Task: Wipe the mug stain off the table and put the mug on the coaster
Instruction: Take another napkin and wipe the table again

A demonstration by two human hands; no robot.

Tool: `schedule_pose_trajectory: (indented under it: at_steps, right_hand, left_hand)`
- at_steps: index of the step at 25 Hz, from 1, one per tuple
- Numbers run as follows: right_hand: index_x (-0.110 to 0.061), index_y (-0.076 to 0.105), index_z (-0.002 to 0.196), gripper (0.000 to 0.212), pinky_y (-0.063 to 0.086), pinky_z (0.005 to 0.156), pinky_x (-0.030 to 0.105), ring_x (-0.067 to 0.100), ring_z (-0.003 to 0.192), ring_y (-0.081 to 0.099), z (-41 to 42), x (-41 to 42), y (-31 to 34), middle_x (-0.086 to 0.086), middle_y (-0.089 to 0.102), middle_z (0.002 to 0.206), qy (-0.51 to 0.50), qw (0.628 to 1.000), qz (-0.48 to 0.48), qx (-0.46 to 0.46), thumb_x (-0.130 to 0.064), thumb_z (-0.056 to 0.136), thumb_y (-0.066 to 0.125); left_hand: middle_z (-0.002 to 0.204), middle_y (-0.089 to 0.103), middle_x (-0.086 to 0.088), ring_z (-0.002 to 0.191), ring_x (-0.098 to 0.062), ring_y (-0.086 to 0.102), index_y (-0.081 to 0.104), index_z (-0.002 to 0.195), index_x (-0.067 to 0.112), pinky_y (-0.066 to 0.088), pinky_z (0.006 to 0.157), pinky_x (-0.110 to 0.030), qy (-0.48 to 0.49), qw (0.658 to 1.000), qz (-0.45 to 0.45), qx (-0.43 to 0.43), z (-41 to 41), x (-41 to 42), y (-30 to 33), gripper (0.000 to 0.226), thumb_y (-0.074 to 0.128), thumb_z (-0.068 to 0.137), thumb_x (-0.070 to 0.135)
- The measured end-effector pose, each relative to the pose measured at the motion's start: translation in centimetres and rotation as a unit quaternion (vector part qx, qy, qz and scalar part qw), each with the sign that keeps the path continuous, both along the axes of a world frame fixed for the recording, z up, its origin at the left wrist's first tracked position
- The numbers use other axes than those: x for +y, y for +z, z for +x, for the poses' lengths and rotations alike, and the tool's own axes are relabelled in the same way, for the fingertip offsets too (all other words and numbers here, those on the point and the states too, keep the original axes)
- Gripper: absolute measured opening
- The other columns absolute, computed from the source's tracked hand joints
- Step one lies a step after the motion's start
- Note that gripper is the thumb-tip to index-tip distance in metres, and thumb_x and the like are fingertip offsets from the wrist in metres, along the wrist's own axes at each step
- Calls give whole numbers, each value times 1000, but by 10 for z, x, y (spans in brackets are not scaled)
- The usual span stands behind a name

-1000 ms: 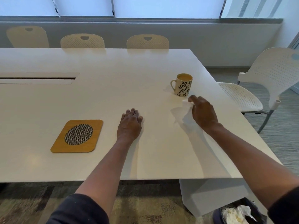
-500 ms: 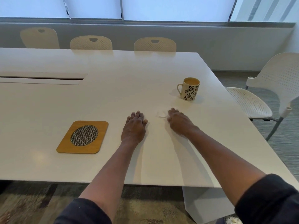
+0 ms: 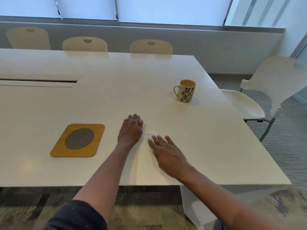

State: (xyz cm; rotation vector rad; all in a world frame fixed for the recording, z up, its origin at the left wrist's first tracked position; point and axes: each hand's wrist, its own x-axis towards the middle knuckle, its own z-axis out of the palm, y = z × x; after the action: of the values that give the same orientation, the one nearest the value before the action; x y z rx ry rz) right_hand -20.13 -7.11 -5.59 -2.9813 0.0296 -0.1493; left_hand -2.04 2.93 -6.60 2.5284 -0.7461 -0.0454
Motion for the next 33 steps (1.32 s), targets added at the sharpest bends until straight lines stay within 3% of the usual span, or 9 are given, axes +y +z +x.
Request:
schedule_pose_trajectory:
  at_steps: [9,15,21,23,27,30,33]
  right_hand:
    - [-17,26,155,51,6,123,35,11,151,16,-33,-117,-1,1,25,162,-168,985,-9,22,-21,104,29]
    - [0,22,153,59,13,123,40,27,150,22,10,-133,14,20,26,159,-281,958,-20,56,-5,95,28]
    - [1,23,153,57,15,123,38,30,149,24,67,-83,17,22,26,159,-219,975,-15,24,-2,96,26]
    - [-2,31,151,54,21,121,36,29,146,31,65,-60,13,20,34,156,-175,984,-20,-9,-2,97,29]
    - [-11,63,123,34,47,96,33,29,120,54,35,-35,13,12,62,127,-149,988,10,-42,-9,100,38]
    - [-13,70,104,33,50,81,30,23,107,55,9,-18,15,6,67,105,-132,990,10,-53,1,92,44]
    - [-12,74,104,31,49,81,28,23,106,61,-11,-17,17,6,70,104,-138,986,70,-61,1,90,50]
  left_hand:
    - [162,29,-9,150,-25,20,38,150,7,14,122,-36,-4,999,32,-16,-6,-1,4,48,27,107,26]
    - [163,24,-10,152,-25,16,31,153,6,9,123,-35,-9,999,48,-19,-9,-1,3,50,26,107,26]
    - [164,24,-10,152,-24,16,29,154,6,9,124,-35,-8,998,52,-24,-5,-2,-1,51,26,107,26]
    - [164,23,-9,152,-23,15,28,154,7,8,124,-35,-9,998,52,-22,-3,-1,-1,51,26,107,26]
    - [164,22,-10,152,-24,14,28,154,6,8,123,-35,-10,998,59,-22,-5,-2,-1,51,26,107,25]
    - [164,21,-11,152,-25,14,29,154,6,8,123,-35,-14,998,59,-20,-6,-2,2,50,28,107,24]
    - [164,21,-12,152,-26,14,29,153,5,9,123,-36,-6,998,64,-14,-11,-4,4,50,29,106,23]
